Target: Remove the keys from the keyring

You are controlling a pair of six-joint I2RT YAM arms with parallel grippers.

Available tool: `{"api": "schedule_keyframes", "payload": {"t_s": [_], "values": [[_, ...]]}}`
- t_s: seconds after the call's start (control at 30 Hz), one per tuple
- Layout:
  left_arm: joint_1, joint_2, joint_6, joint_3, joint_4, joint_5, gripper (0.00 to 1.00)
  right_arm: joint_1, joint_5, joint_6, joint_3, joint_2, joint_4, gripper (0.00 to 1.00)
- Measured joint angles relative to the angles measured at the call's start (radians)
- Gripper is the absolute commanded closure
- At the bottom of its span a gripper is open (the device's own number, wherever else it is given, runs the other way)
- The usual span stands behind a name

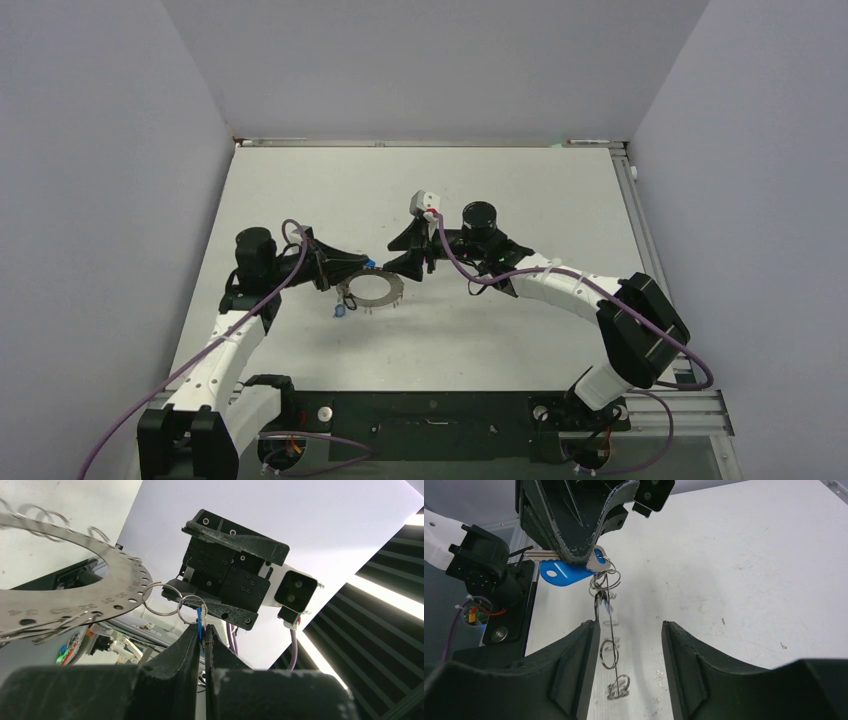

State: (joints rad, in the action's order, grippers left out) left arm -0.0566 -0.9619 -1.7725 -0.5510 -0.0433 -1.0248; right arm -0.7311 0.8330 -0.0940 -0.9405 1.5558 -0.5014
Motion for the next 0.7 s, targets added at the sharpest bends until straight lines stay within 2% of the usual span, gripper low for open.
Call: {"api": "schedule_keyframes", "payload": {"t_s": [0.57, 0.7], "values": [[-0.002, 0.027, 0.057, 0.003, 0.040, -0.018, 1.00, 0.013, 0.092, 0.127, -0.045, -0.016, 0.293, 0.44], [-0.002, 0.018, 0.118, 0.000, 0.077, -0.039, 1.00, 0.033, 0.111, 0.163, -0.085, -0.016, 0.392, 0.44]]}}
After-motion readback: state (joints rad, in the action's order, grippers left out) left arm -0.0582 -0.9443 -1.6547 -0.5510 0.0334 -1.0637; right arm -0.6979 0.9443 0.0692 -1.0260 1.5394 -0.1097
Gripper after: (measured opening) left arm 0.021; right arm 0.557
